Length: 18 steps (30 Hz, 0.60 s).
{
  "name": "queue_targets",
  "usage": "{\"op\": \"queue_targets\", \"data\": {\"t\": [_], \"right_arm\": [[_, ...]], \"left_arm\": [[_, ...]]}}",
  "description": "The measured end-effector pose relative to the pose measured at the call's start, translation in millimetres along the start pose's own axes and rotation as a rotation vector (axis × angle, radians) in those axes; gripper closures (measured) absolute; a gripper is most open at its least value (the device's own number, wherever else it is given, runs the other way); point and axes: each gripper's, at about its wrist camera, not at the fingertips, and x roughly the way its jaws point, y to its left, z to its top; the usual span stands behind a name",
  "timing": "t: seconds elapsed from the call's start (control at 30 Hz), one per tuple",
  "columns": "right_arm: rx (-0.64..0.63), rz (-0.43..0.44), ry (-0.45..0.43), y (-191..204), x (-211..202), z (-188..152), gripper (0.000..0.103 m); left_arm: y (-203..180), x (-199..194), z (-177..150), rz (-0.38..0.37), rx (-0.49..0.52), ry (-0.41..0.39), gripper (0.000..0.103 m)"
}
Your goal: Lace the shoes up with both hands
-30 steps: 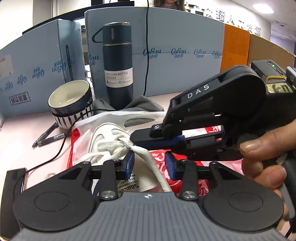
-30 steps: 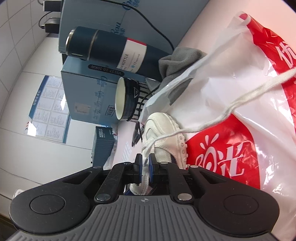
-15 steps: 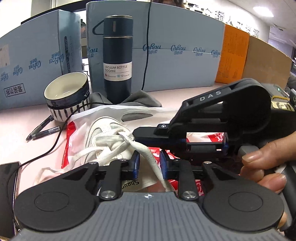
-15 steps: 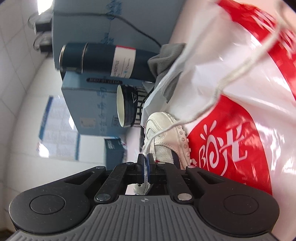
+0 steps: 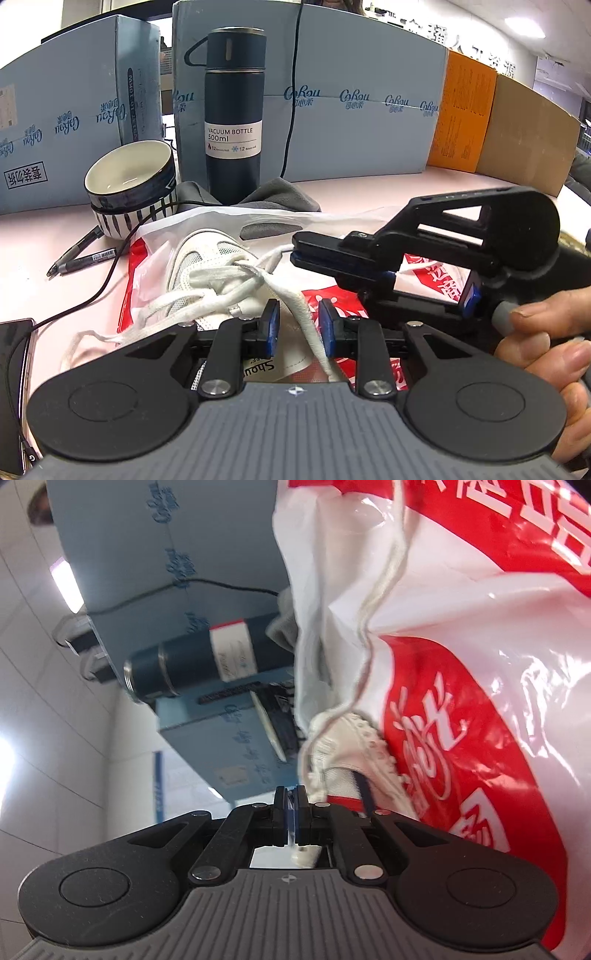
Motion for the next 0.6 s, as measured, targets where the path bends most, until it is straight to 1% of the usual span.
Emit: {"op": "queue_targets", "data": {"t": [0.07,0.17,0.2,0.23,0.43,0.6], "right_arm": [[-0.054,-0.019,0.000,8.0,0.4,1.0,0.099],[-0.160,-0.057,0.010,23.9,4.3,0.9,0.094],[-0.183,-0.064,0.014,27.4,5.5,0.3,0.089],[-0.197,-0.073,0.018,29.5,6.8,-0.4,0.087],[-0.243,-0.131,0.028,33.3,15.2,-3.0,0.087],[-0.263,-0.143,0.041,31.3,19.5,-4.8,0.087]], "left_arm": [[-2.3,-0.2,0.1,0.008,0.014,-0.001,0.081],[-4.6,-0.5,0.3,0.014,0.036,0.000,0.081],[-5.1,-0.6,0.3,0.015,0.041,0.000,0.081],[-5.0,-0.6,0.3,0.015,0.043,0.000,0.081],[-6.5,-0.9,0.7,0.018,0.070,0.002,0.081],[-6.7,0.3,0.9,0.014,0.080,0.010,0.079]]}}
